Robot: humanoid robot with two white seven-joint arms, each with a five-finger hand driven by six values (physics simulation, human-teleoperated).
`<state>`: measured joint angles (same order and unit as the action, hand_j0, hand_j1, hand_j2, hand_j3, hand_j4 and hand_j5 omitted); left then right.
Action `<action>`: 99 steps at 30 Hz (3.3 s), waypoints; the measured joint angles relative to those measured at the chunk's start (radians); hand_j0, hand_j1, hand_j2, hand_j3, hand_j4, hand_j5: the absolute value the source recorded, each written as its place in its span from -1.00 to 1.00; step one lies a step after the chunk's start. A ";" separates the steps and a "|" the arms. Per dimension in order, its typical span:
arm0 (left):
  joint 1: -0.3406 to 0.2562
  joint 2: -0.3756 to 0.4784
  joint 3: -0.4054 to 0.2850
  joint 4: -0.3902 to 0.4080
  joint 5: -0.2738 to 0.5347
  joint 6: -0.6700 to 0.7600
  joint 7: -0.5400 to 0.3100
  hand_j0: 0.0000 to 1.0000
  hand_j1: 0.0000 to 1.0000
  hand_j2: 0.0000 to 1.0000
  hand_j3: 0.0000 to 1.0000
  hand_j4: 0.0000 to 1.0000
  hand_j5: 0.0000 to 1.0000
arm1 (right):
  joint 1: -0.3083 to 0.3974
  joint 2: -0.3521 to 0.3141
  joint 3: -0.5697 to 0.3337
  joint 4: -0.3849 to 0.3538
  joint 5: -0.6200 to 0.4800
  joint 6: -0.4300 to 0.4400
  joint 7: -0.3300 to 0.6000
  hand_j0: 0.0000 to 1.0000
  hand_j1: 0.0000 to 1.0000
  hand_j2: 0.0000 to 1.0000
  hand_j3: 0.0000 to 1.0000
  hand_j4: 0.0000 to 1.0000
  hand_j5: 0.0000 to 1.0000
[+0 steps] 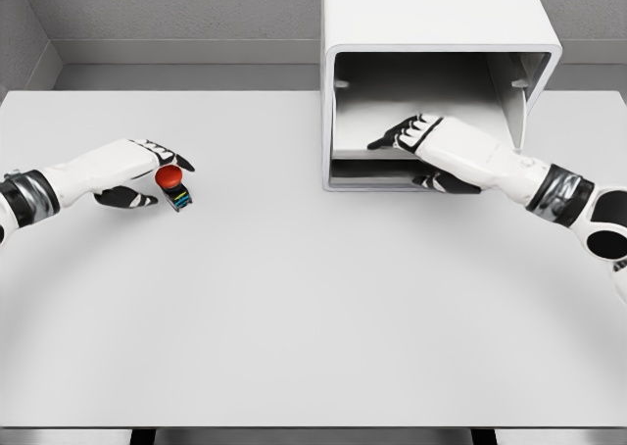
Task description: Slide open multi-storey tabletop storage cabinets and put open load switch and slide close multi-storey tabletop storage cabinets
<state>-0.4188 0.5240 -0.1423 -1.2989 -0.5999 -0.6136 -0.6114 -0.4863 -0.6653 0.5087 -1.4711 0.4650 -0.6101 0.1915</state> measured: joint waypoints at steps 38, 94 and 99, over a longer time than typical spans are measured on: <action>0.018 -0.004 0.003 -0.060 -0.042 0.001 0.001 0.37 0.37 0.37 0.37 0.37 0.37 | 0.193 -0.133 -0.148 -0.249 -0.004 -0.002 0.000 0.63 0.63 0.63 0.63 0.63 0.63; 0.011 -0.021 0.003 -0.054 -0.051 0.000 0.000 -0.09 -0.09 -0.09 -0.09 -0.09 -0.09 | 0.440 -0.137 -0.626 -0.197 -0.096 -0.002 0.011 0.13 0.13 0.13 0.13 0.13 0.13; 0.015 -0.020 0.007 -0.086 -0.049 -0.001 0.000 -0.13 -0.13 -0.13 -0.13 -0.13 -0.13 | 0.445 -0.142 -0.627 -0.169 -0.095 -0.002 0.015 0.04 0.04 0.04 0.04 0.04 0.04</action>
<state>-0.4034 0.5039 -0.1349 -1.3852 -0.6491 -0.6142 -0.6115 -0.0414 -0.8069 -0.1179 -1.6397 0.3701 -0.6121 0.2065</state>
